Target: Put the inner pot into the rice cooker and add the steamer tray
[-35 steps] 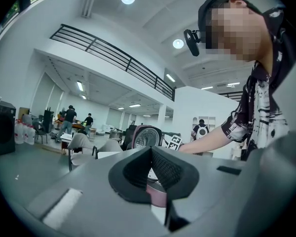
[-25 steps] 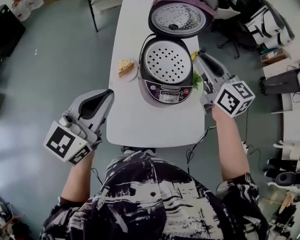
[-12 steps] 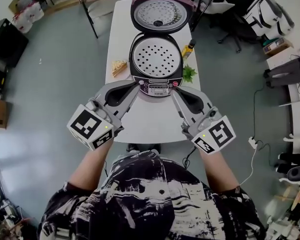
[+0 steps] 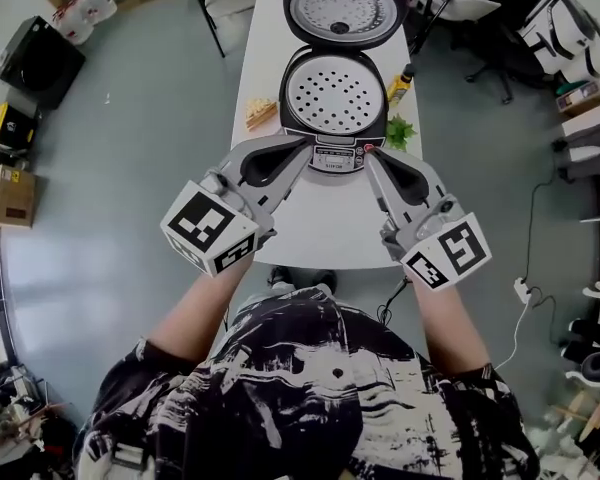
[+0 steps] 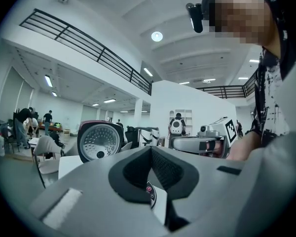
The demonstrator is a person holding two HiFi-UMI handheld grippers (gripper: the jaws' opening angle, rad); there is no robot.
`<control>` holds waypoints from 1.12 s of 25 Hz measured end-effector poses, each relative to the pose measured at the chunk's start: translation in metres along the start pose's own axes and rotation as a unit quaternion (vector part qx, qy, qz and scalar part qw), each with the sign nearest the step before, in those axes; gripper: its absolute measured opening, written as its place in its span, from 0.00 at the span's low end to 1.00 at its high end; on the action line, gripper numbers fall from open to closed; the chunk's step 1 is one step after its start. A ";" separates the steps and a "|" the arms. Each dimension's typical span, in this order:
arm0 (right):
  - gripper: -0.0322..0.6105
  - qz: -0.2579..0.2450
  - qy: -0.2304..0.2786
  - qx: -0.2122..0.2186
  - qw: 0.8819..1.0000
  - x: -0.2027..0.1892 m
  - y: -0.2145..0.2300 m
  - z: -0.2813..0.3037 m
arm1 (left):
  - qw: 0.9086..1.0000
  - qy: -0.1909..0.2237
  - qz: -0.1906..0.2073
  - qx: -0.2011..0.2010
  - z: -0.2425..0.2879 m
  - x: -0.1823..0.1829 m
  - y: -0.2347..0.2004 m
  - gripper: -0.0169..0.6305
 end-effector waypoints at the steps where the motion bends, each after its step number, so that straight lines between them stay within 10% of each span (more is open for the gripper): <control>1: 0.05 0.000 -0.001 0.001 1.000 -0.001 0.000 0.000 | 1.000 -0.001 -0.001 0.002 0.001 -0.001 0.000 0.03; 28: 0.05 0.001 -0.009 0.011 1.000 -0.010 -0.002 0.003 | 1.000 -0.004 -0.009 0.021 -0.003 -0.010 0.003 0.03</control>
Point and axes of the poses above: the fingertips, and each gripper's own axes: z forward along the fingers, y to its right, x out of its top, the point moved 4 cm from there along -z, backward along the fingers, and after that the axes turned 12 degrees about x, right-handed, at the moved point
